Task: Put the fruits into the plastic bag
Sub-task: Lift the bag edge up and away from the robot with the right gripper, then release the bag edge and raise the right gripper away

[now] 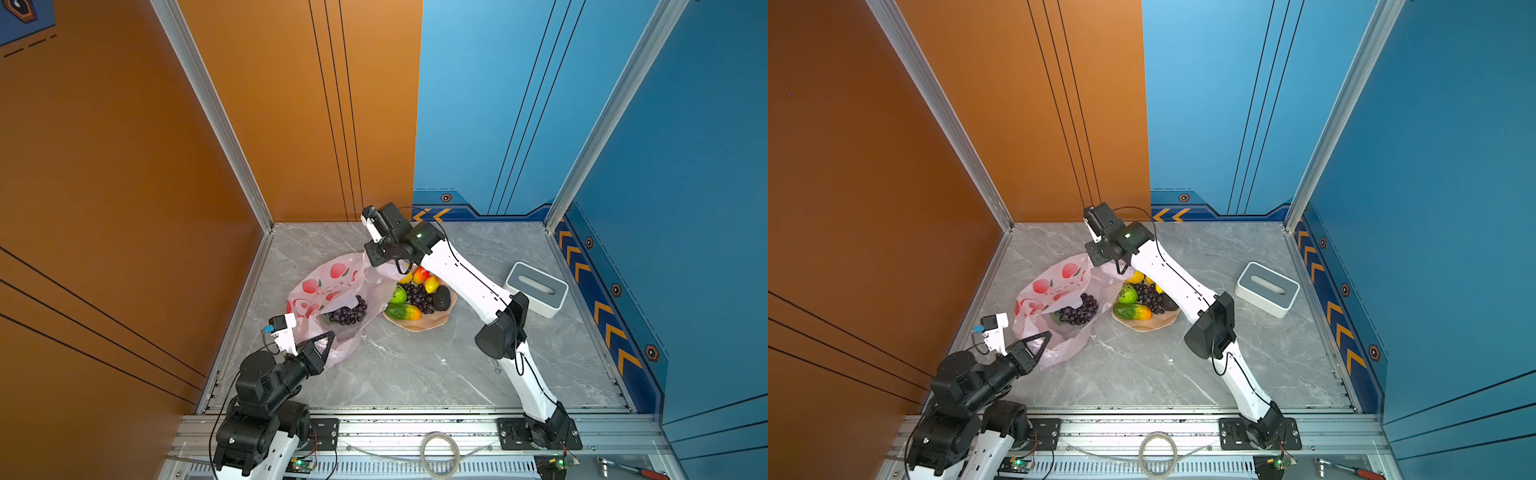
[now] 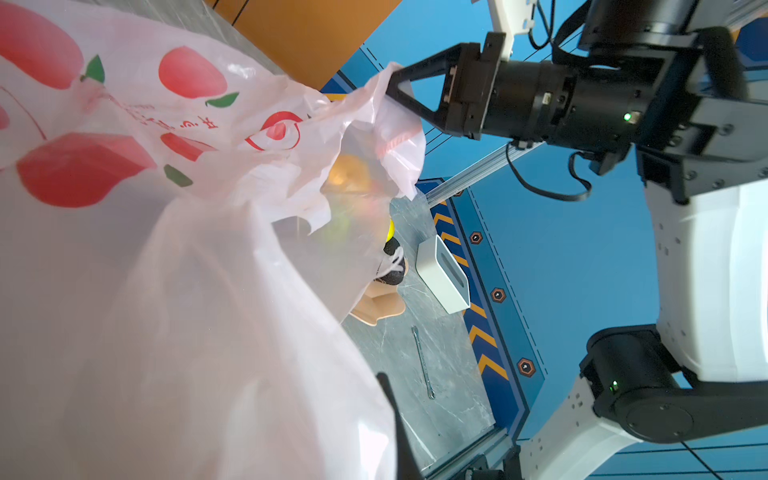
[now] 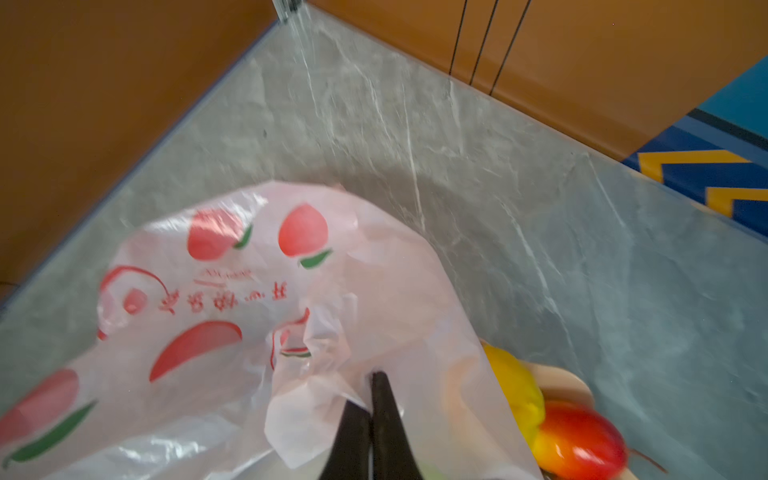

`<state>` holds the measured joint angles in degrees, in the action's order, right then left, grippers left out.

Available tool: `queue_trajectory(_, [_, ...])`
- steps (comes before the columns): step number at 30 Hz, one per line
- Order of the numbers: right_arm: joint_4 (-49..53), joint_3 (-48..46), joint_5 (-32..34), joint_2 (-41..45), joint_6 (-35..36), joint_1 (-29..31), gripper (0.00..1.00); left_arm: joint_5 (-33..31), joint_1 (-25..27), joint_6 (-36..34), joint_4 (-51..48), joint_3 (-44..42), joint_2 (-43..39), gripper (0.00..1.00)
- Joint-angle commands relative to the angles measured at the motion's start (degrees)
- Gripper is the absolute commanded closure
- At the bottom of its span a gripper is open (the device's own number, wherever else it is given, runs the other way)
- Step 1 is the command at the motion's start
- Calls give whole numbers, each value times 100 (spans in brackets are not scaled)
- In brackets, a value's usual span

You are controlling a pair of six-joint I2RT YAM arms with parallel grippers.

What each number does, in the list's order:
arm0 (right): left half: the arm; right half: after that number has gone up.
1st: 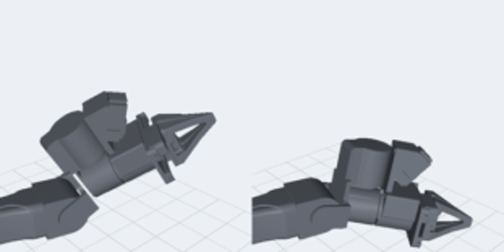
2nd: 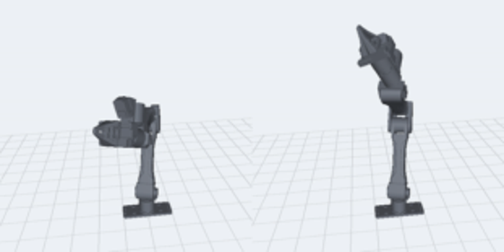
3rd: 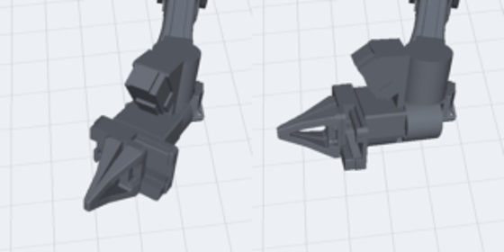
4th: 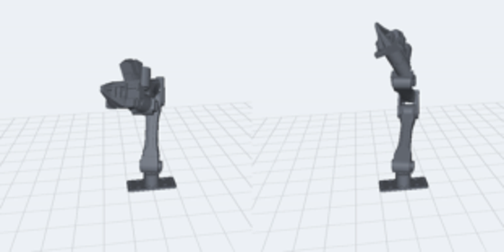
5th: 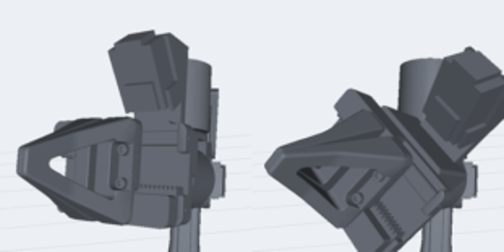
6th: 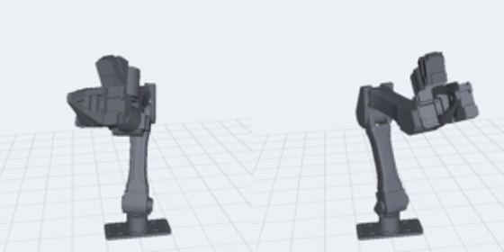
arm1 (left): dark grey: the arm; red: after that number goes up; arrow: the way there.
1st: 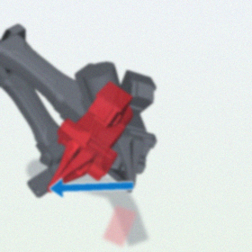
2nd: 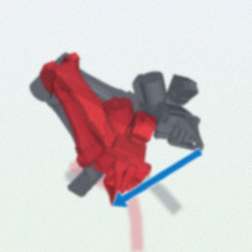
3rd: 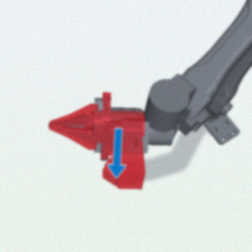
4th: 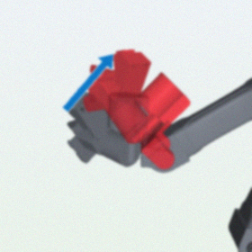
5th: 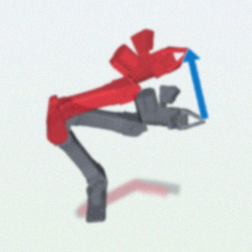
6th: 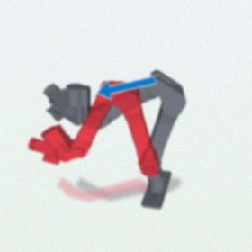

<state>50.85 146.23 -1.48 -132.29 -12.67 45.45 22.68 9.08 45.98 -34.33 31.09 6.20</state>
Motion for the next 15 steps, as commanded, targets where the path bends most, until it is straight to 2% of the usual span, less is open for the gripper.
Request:
queue_trajectory(1, [-1268, 99, -1151, 25, -766, -98, 100, -75, 50, -407, -73, 324, 189, 100])
queue_trajectory(5, [-2197, 99, -1980, -84, -1378, -316, 100, -225, 54, -449, -70, 394, 163, 100])
queue_trajectory(8, [-2597, 111, -2304, -128, -1364, -298, 100, -339, 51, -415, -57, 391, 151, 100])
queue_trajectory(15, [-2427, -157, -2293, -300, -1449, -706, 100, -398, 273, -175, 438, -79, 419, 100])
